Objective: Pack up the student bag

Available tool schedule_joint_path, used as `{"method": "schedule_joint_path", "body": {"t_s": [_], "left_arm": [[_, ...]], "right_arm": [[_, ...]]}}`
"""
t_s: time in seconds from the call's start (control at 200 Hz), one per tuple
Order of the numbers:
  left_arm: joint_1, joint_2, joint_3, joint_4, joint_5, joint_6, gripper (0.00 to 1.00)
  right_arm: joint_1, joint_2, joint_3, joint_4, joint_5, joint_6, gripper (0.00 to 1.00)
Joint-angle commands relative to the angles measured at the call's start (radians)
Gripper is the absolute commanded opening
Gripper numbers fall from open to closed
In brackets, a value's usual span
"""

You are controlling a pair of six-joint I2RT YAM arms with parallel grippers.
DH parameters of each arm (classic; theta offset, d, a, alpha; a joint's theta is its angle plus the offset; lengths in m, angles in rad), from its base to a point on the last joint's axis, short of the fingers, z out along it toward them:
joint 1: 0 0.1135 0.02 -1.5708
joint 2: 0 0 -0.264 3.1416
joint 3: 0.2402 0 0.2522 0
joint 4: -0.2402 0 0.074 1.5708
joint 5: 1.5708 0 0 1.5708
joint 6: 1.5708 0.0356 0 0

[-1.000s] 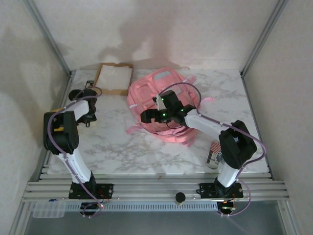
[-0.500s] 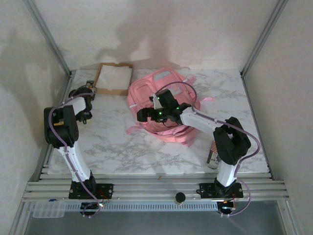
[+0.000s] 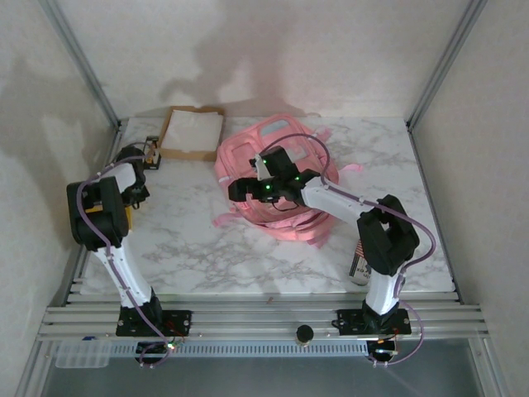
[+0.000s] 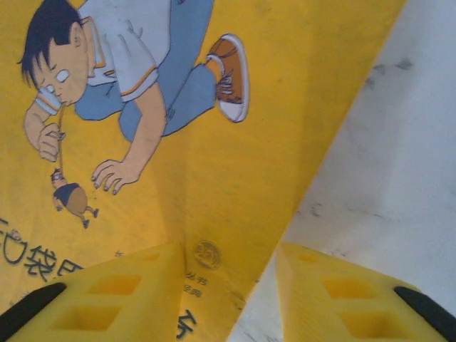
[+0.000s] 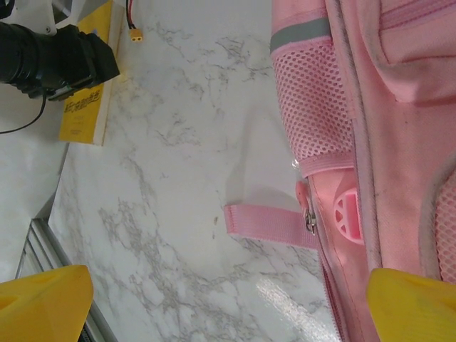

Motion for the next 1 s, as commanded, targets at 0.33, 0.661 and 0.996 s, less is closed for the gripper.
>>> {"method": "schedule_joint_path", "body": {"t_s": [0.33, 0.661, 0.996], "left_arm": [[0.049, 0.033, -0.019, -0.022, 0.08, 0.032, 0.0], [-0.032, -0.027, -0.055, -0.004, 0.155, -0.003, 0.0], [-0.278, -0.169, -0.097, 0.029, 0.28, -0.149, 0.0]], "right_arm": [[0.012, 0.002, 0.035, -0.044, 0.004, 0.002, 0.99], [0.012, -0.017, 0.009, -0.032, 0.011, 0.002, 0.99], [0.009, -0.029, -0.01, -0.059, 0.044, -0.019, 0.98]]}}
